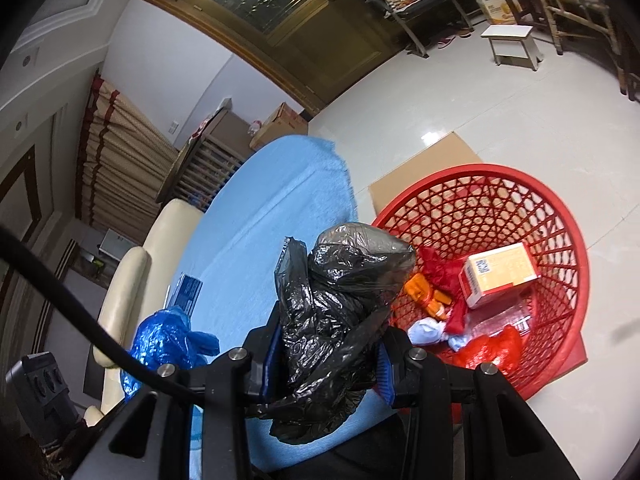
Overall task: Collect trash
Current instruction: 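Move both tools over the red wastebasket holding the bags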
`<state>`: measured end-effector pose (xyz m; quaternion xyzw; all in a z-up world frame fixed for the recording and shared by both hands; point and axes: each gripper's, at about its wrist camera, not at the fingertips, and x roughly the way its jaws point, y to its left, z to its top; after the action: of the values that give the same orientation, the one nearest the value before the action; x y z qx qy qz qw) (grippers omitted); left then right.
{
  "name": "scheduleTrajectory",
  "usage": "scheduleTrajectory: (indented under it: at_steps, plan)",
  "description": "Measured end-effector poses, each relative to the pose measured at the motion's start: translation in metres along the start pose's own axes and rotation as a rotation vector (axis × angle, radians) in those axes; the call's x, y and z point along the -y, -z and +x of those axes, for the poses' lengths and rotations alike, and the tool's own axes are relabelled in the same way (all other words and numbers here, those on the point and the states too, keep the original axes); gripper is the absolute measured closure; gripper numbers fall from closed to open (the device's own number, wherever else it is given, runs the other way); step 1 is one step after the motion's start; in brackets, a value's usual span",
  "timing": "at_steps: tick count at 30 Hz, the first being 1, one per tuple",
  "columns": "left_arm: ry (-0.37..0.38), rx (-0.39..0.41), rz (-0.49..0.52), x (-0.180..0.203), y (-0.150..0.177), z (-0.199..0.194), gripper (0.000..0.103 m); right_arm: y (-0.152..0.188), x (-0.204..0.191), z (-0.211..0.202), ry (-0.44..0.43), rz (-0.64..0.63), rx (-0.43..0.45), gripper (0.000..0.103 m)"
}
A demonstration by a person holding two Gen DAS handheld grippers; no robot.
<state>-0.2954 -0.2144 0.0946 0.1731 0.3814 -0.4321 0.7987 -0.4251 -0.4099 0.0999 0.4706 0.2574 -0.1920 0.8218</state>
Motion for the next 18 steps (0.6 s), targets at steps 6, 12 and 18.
scheduleTrajectory:
  at_steps: [6,12,18]
  plan:
    - [0.019,-0.012,0.012,0.007,-0.005,0.006,0.058,-0.004,0.014,0.0,0.02,0.03,0.003,0.062]
    - [0.046,-0.022,0.025,0.01,-0.013,0.014,0.058,-0.008,0.026,0.0,0.045,0.055,0.003,0.062]
    - [0.069,-0.034,0.044,0.021,-0.02,0.024,0.058,-0.012,0.041,0.0,0.078,0.08,0.002,0.062]
